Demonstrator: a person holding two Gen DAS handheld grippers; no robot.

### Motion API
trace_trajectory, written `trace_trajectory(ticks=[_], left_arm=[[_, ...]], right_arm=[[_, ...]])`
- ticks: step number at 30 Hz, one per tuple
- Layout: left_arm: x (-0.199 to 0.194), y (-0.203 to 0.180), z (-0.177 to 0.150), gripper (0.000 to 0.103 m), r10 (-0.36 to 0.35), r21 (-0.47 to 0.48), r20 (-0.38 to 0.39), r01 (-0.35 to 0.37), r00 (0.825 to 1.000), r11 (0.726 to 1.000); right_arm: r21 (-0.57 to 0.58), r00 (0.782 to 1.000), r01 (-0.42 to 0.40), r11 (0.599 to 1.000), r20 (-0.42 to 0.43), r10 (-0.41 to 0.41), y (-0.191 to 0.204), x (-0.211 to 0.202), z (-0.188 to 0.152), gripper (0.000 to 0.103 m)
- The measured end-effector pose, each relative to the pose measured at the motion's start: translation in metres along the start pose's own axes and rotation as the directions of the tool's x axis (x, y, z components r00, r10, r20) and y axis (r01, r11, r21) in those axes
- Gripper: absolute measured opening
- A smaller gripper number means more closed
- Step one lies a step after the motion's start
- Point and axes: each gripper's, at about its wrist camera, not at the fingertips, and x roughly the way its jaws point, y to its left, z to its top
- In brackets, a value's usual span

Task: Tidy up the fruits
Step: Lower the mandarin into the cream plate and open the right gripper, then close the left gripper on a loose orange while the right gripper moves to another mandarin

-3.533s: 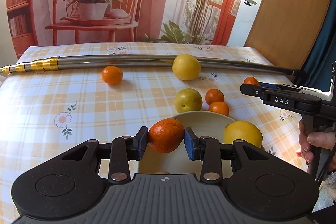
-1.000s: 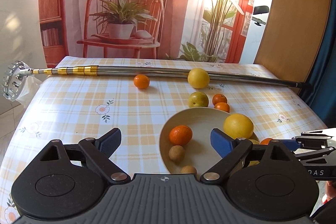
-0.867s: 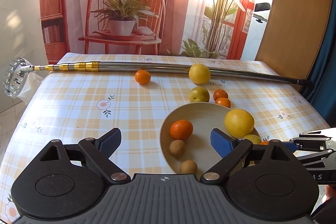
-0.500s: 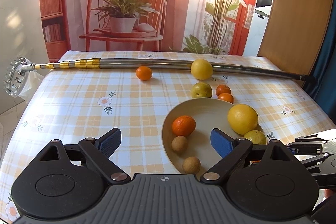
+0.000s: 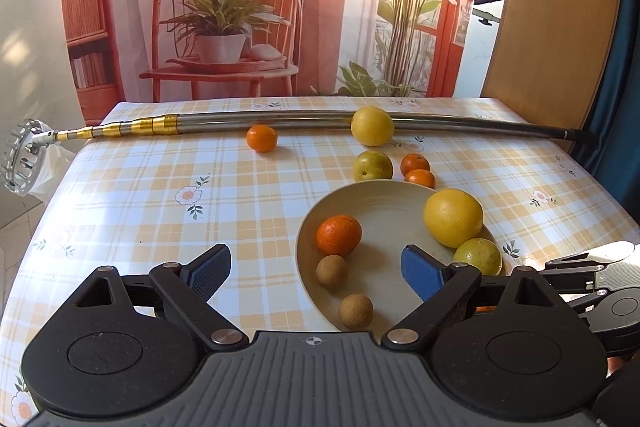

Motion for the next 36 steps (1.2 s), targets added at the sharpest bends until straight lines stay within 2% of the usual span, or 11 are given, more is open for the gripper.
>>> trace_trajectory(ticks=[23, 30, 36], left_arm=[[0.003, 0.004, -0.002, 0.094, 0.0, -0.035, -0.018, -0.001, 1.0, 0.999], [0.003, 0.005, -0.002, 0.094, 0.009, -0.044, -0.017, -0.01, 1.0, 0.999], [0.003, 0.01, 0.003, 0.094, 0.034, -0.048, -0.014, -0.034, 0.999, 0.998]], right_arm=[[0.008, 1.0, -0.002, 1.0, 0.006, 0.002, 0.0, 0.001, -0.001, 0.033], [-0.006, 0.999, -0.012, 1.0, 0.047, 0.012, -0.001, -0.009, 0.001, 0.033], [-0.04, 0.992, 0.003, 0.999, 0.129, 0.002, -0.004, -0.026, 0.014, 0.033]])
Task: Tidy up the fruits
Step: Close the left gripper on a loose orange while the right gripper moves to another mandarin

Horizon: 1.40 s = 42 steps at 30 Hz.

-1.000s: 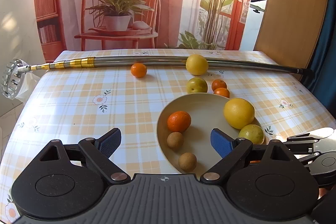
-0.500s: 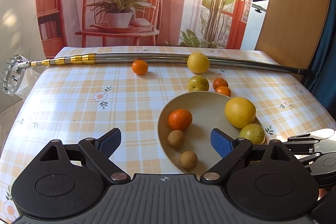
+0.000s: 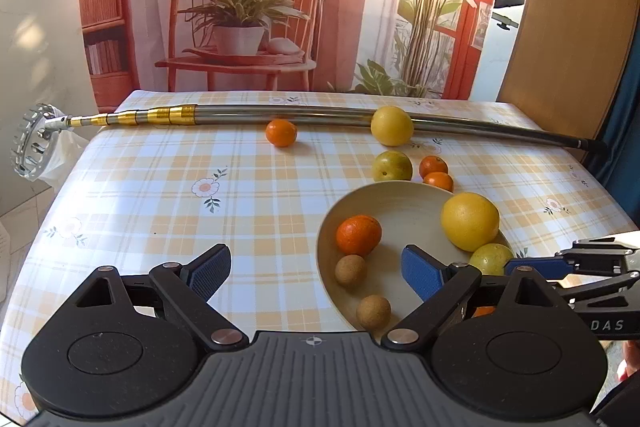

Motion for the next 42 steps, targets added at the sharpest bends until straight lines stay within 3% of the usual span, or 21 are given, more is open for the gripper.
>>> trace_trajectory(ticks=[11, 20, 24, 29, 37, 42], left_arm=[[-0.003, 0.033, 0.042, 0.093, 0.042, -0.045, 0.049, -0.039, 0.998, 0.998], [0.009, 0.049, 0.082, 0.089, 0.073, -0.053, 0.068, -0.069, 0.995, 0.996], [0.03, 0.05, 0.091, 0.087, 0.067, -0.079, 0.062, -0.062, 0.996, 0.995], [0.066, 0.04, 0.1, 0.079, 0.055, -0.036, 0.014, -0.054, 0.998, 0.998], [0.124, 0.025, 0.112, 0.077, 0.035, 0.037, -0.038, -0.034, 0.999, 0.999], [0.156, 0.026, 0.12, 0.077, 0.043, 0.035, -0.054, -0.041, 0.998, 0.999]], right_arm=[[0.016, 0.985, 0.101, 0.995, 0.142, -0.102, -0.039, -0.015, 0.053, 0.033], [0.07, 0.968, 0.168, 0.983, 0.177, -0.178, -0.076, -0.004, 0.073, 0.033], [0.095, 0.968, 0.18, 0.979, 0.161, -0.193, -0.086, 0.008, 0.07, 0.033], [0.109, 0.972, 0.184, 0.977, 0.13, -0.198, -0.095, 0.023, 0.066, 0.033], [0.181, 0.976, 0.163, 0.97, 0.115, -0.185, -0.112, 0.04, 0.066, 0.033], [0.205, 0.977, 0.158, 0.966, 0.11, -0.183, -0.12, 0.047, 0.065, 0.033]])
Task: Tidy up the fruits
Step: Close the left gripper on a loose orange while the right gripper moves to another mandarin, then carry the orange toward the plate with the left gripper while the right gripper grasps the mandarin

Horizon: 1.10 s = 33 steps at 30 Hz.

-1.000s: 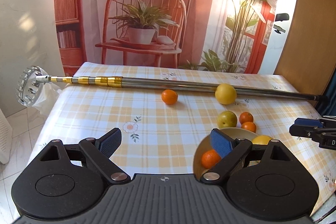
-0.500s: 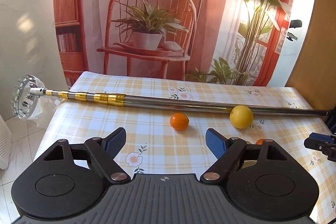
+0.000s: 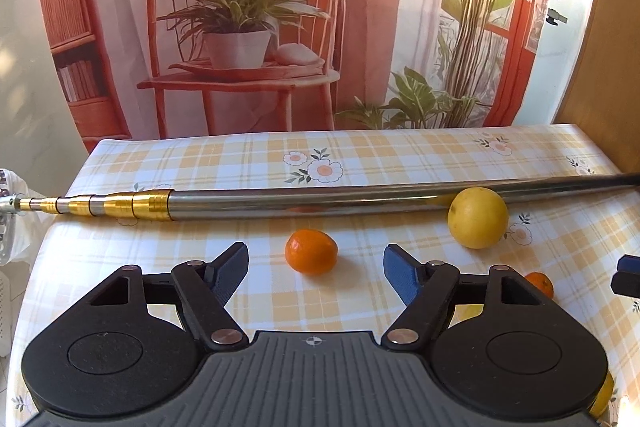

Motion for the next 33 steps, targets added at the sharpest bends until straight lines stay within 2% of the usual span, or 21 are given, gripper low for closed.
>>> trace_trajectory(ticks=[4, 7, 15, 18, 19, 25, 33], left_arm=[[0.023, 0.002, 0.005, 0.075, -0.006, -0.029, -0.027, 0.006, 1.0, 1.0], [0.037, 0.003, 0.005, 0.07, -0.009, -0.029, -0.052, 0.007, 0.999, 1.0], [0.059, 0.01, 0.004, 0.066, 0.013, -0.046, -0.069, -0.016, 0.998, 0.999], [0.064, 0.014, 0.003, 0.049, -0.008, -0.054, -0.071, 0.004, 0.997, 0.999], [0.064, 0.014, 0.002, 0.042, -0.021, -0.058, -0.069, 0.017, 0.997, 0.998], [0.054, 0.014, -0.002, 0.042, -0.04, -0.05, -0.052, 0.037, 0.998, 0.998], [0.012, 0.005, -0.012, 0.042, -0.094, 0.011, 0.002, 0.094, 0.996, 0.996]], right_arm=[[0.016, 1.0, -0.001, 1.0, -0.015, 0.001, -0.004, 0.007, -0.001, 0.034], [0.019, 1.0, -0.002, 1.0, -0.024, 0.002, -0.006, 0.011, -0.002, 0.034], [0.019, 0.999, -0.013, 1.0, -0.04, 0.014, -0.005, 0.019, -0.001, 0.034], [0.025, 0.999, -0.016, 1.0, -0.047, 0.017, -0.005, 0.023, -0.001, 0.034], [0.026, 0.999, -0.017, 1.0, -0.049, 0.018, -0.005, 0.024, -0.001, 0.034], [0.021, 0.998, -0.026, 0.999, -0.058, 0.027, -0.004, 0.031, 0.001, 0.034], [-0.001, 0.994, -0.073, 0.997, -0.081, 0.073, 0.006, 0.048, 0.011, 0.034]])
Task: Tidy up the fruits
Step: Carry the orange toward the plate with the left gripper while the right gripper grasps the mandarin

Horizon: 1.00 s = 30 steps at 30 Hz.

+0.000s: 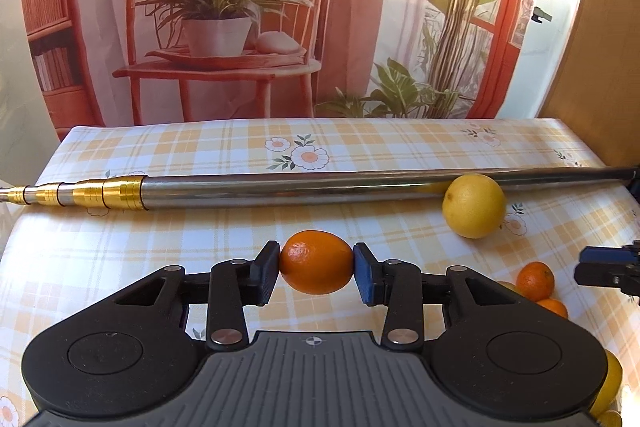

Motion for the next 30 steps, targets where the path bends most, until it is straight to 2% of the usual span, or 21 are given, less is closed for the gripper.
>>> trace_trajectory(ticks=[8, 10, 15, 21, 30], left_arm=[[-0.036, -0.016, -0.015, 0.042, -0.048, 0.012, 0.038, 0.047, 0.998, 0.999], [-0.043, -0.019, -0.02, 0.042, -0.054, 0.02, 0.042, 0.053, 0.998, 0.998], [-0.058, -0.028, -0.032, 0.042, -0.066, 0.047, 0.046, 0.063, 0.997, 0.997], [-0.069, -0.035, -0.045, 0.042, -0.084, 0.063, 0.035, 0.081, 0.996, 0.995], [-0.083, -0.039, -0.056, 0.042, -0.101, 0.053, 0.03, 0.099, 0.994, 0.994]], right_arm=[[-0.043, 0.998, -0.004, 0.999, -0.063, 0.001, 0.015, 0.029, 0.004, 0.034], [-0.045, 0.997, 0.006, 0.999, -0.075, -0.01, 0.016, 0.035, 0.004, 0.037], [-0.032, 0.994, 0.017, 0.999, -0.109, -0.021, 0.015, 0.045, 0.002, 0.037], [-0.033, 0.995, 0.031, 0.999, -0.097, -0.034, 0.017, 0.042, 0.0, 0.034], [-0.038, 0.999, 0.044, 0.998, -0.022, -0.045, 0.021, 0.012, 0.001, 0.033]])
